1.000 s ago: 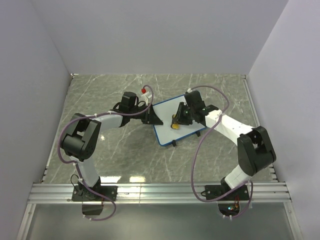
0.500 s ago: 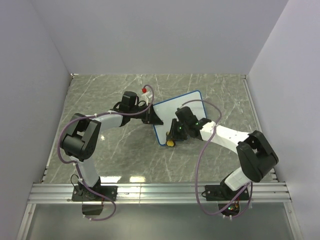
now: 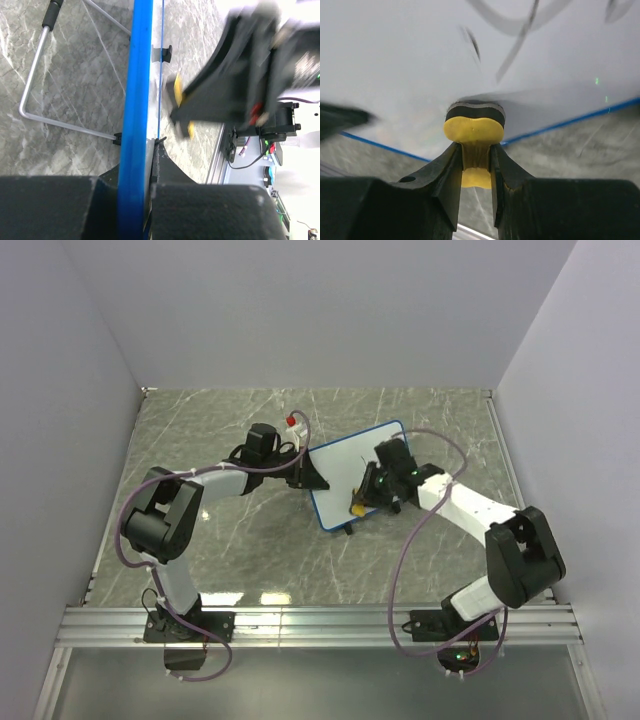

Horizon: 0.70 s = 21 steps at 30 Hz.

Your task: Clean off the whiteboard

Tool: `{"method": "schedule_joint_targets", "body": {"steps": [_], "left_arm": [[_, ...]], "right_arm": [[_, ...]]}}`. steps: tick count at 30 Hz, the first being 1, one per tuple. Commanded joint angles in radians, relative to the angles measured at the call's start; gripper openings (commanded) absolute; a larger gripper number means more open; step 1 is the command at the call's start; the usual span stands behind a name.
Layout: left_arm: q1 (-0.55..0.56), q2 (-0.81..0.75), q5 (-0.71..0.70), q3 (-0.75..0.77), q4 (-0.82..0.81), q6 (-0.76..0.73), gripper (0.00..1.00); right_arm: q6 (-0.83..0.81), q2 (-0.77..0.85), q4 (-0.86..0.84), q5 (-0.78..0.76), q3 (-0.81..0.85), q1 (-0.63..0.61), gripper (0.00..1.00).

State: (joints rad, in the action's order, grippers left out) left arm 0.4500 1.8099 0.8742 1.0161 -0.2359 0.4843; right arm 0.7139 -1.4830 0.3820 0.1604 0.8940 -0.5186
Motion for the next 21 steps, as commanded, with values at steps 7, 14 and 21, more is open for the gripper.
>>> {"method": "schedule_joint_targets", "body": {"steps": [7,14,21], "left_arm": [[0.033,0.005,-0.089,-0.062,0.19,-0.046,0.0],[0.035,0.009,-0.096,-0.047,0.231,-0.087,0.0],[0.035,0.005,-0.099,-0.042,0.259,-0.107,0.0]], "right_arm": [[-0.103,-0.146,0.078,-0.019,0.392,0.235,0.0],[-0.108,-0.322,0.118,0.037,0.569,0.246,0.0],[-0.018,-0.234,-0.012,0.085,0.315,0.151,0.0]]}}
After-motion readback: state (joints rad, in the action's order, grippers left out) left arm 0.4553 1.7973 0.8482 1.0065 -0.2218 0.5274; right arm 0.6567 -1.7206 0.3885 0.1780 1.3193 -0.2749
